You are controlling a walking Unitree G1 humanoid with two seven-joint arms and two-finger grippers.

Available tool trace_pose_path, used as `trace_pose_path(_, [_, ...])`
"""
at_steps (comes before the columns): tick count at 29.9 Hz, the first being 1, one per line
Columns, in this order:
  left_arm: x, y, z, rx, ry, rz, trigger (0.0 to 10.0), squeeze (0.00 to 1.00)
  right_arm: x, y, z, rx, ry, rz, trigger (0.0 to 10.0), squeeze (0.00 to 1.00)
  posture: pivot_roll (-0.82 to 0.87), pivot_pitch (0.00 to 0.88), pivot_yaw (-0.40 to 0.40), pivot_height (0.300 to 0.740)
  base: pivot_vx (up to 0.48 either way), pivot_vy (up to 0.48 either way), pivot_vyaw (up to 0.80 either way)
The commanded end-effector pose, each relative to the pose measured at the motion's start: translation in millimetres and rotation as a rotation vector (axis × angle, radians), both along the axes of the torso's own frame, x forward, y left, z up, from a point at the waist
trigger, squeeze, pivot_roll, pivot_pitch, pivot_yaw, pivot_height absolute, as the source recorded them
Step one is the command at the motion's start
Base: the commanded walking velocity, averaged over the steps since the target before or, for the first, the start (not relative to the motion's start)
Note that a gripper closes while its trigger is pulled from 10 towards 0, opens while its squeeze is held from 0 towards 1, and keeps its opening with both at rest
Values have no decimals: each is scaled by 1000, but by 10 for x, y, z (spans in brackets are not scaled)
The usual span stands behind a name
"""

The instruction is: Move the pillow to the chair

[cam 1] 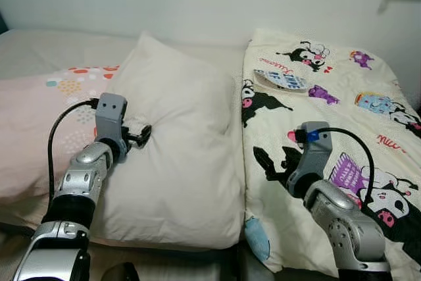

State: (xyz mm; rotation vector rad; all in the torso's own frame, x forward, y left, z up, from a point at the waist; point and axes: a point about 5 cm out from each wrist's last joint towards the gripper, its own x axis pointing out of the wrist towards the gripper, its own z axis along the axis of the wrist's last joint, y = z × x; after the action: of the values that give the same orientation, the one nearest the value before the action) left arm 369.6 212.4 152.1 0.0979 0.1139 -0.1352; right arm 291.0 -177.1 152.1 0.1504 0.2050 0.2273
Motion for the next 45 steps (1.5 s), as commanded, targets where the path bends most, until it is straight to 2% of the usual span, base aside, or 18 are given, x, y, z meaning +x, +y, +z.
trace_pose_path(1, [-66, 78, -215, 32, 91, 40, 10000, 0, -33, 17, 2, 11, 7, 5, 10000, 0, -205, 110, -43, 515, 0, 0, 0])
trace_pose_path(3, [-93, 48, -319, 25, 137, 25, 10000, 0, -50, 10, 11, 10, 9, 3, 10000, 0, -211, 113, -44, 515, 0, 0, 0])
trace_pose_path(10, [-123, -62, -439, 26, 190, -26, 10000, 0, -71, -14, 33, 6, 9, -4, 10000, 0, -222, 110, -42, 515, 0, 0, 0])
trace_pose_path(11, [-132, -99, -472, 35, 203, -43, 9451, 0, -73, -19, 44, 6, 7, -7, 10000, 0, -227, 108, -41, 515, 0, 0, 0])
trace_pose_path(12, [-132, -99, -472, 35, 203, -43, 9451, 0, -73, -19, 44, 6, 7, -7, 10000, 0, -227, 108, -41, 515, 0, 0, 0])
trace_pose_path(13, [-142, -139, -511, 53, 216, -62, 0, 0, -76, -22, 58, 7, 5, -9, 10000, 0, -230, 106, -42, 515, 0, 0, 0])
trace_pose_path(20, [-187, -223, -651, 86, 262, -100, 0, 0, -84, 19, 126, 19, -11, -2, 10000, 0, -243, 90, -44, 515, 0, 0, 0])
trace_pose_path(26, [-207, -208, -651, 117, 228, -94, 0, 0, -80, 21, 150, 20, -21, -3, 10000, 0, -246, 75, -41, 515, 0, 0, 0])
trace_pose_path(33, [-323, -169, -751, 83, 242, -84, 0, 0, -44, 28, 227, 33, -48, -7, 10000, 0, -245, 62, -38, 515, 0, 0, 0])
trace_pose_path(36, [-351, -198, -719, -12, 223, -83, 0, 0, -2, 48, 262, 43, -64, -5, 10000, 0, -237, 47, -39, 515, 0, 0, 0])
trace_pose_path(37, [-351, -198, -719, -12, 223, -83, 0, 0, -2, 48, 262, 43, -64, -5, 10000, 0, -237, 47, -39, 515, 0, 0, 0])
trace_pose_path(38, [-349, -220, -673, -53, 203, -96, 0, 0, 8, 55, 271, 48, -68, -4, 10000, 0, -237, 47, -39, 515, 0, 0, 0])
trace_pose_path(39, [-339, -265, -568, -145, 165, -115, 0, 0, 23, 69, 282, 55, -74, -1, 10000, 0, -230, 36, -40, 515, 0, 0, 0])
trace_pose_path(40, [-339, -265, -568, -145, 165, -115, 0, 0, 23, 69, 282, 55, -74, -1, 10000, 0, -230, 36, -40, 515, 0, 0, 0])
trace_pose_path(41, [-331, -312, -439, -238, 116, -138, 0, 0, 43, 91, 293, 68, -80, 4, 10000, 0, -222, 27, -41, 515, 0, 0, 0])
trace_pose_path(43, [-331, -312, -439, -238, 116, -138, 0, 0, 43, 91, 293, 68, -80, 4, 10000, 0, -222, 27, -41, 515, 0, 0, 0])
trace_pose_path(44, [-348, -432, 20, -495, -57, -214, 0, 0, 91, 193, 344, 95, -107, 34, 10000, 0, -198, 0, -47, 515, 0, 0, 0])
trace_pose_path(45, [-348, -432, 20, -495, -57, -214, 0, 0, 91, 193, 344, 95, -107, 34, 10000, 0, -198, 0, -47, 515, 0, 0, 0])
